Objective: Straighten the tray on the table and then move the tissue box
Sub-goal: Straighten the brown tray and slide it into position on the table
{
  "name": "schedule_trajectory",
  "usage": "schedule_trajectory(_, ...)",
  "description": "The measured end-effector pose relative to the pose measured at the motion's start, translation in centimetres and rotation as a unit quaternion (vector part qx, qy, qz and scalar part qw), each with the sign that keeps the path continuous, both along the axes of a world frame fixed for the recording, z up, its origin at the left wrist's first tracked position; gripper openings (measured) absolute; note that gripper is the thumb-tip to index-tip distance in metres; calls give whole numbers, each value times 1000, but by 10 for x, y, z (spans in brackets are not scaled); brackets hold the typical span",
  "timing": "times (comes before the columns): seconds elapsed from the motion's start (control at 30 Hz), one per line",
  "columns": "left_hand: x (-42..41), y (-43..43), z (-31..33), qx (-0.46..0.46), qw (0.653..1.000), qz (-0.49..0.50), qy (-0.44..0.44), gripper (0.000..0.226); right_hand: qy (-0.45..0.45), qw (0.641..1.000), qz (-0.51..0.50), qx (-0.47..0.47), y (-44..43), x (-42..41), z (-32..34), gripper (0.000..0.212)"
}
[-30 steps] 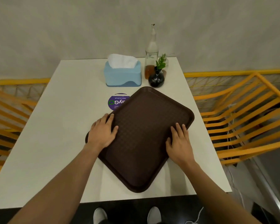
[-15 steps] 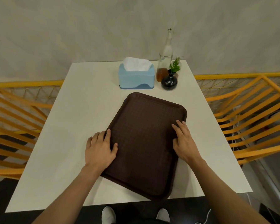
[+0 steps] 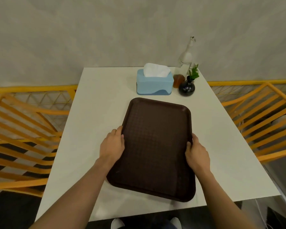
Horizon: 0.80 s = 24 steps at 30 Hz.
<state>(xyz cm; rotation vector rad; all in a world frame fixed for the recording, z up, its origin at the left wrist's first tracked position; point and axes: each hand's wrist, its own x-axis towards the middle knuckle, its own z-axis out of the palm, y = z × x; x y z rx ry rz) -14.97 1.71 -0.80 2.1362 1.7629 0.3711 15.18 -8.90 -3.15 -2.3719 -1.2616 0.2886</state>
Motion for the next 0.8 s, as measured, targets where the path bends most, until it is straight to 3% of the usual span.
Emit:
schedule_trajectory(0.33,-54,-1,-22,67,997,22,37,49,-79,996,36,-23,25,-47,6,49)
schedule_trajectory(0.8,-123,-2,-18,78,984,124,100,47,-68,989,130,-11,87,-113,4,50)
